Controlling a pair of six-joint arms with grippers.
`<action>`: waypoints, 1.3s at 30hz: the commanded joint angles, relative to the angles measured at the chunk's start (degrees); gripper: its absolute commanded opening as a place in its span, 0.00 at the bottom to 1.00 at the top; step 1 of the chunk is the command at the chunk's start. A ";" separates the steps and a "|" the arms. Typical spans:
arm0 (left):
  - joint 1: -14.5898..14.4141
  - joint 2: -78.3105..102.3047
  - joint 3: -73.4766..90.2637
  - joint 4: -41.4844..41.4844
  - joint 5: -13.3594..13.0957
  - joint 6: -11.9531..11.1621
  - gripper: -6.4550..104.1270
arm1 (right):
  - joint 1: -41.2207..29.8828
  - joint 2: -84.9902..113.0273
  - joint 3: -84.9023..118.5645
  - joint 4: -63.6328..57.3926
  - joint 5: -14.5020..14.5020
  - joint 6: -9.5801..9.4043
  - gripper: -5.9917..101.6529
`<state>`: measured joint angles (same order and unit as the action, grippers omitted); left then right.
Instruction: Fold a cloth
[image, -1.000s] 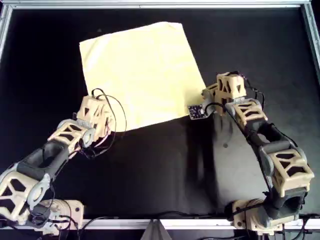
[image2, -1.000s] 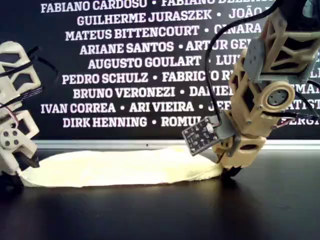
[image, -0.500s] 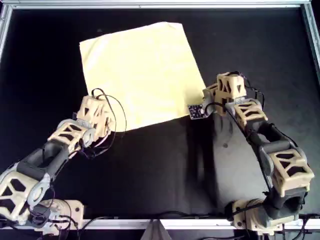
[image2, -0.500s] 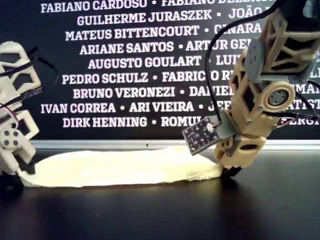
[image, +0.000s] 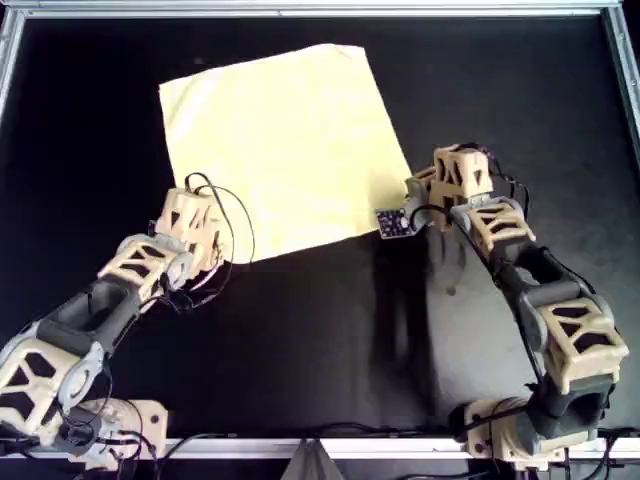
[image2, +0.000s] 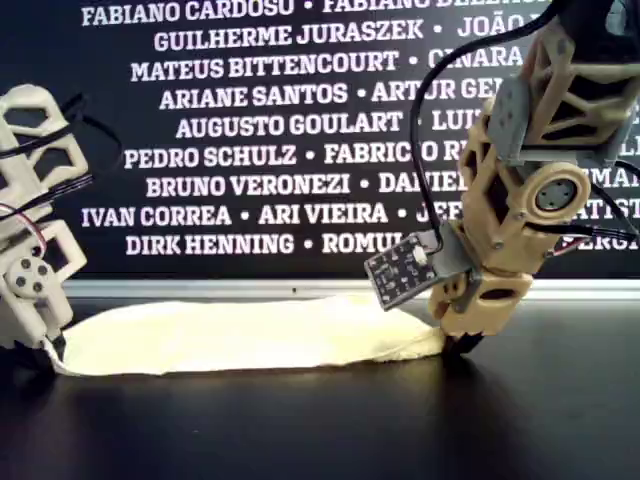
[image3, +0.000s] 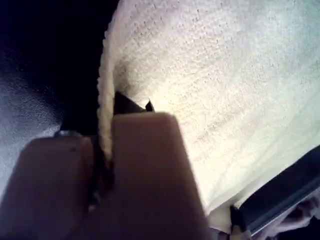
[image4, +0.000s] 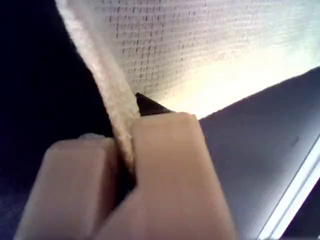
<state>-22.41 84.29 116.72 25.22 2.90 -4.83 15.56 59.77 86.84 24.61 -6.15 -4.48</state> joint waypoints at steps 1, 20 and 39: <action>-0.97 0.53 0.18 0.09 0.26 0.26 0.06 | -0.44 4.22 1.32 -1.49 -0.26 0.09 0.07; -1.41 7.03 2.37 12.30 0.18 4.39 0.06 | -0.26 24.79 28.39 -1.49 0.53 -0.70 0.07; -0.97 11.34 1.05 15.03 0.09 4.57 0.06 | -0.26 32.96 36.12 -1.49 0.44 0.09 0.07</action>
<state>-22.68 93.69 119.79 40.34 3.43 -0.53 15.73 89.21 123.22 24.52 -5.98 -4.39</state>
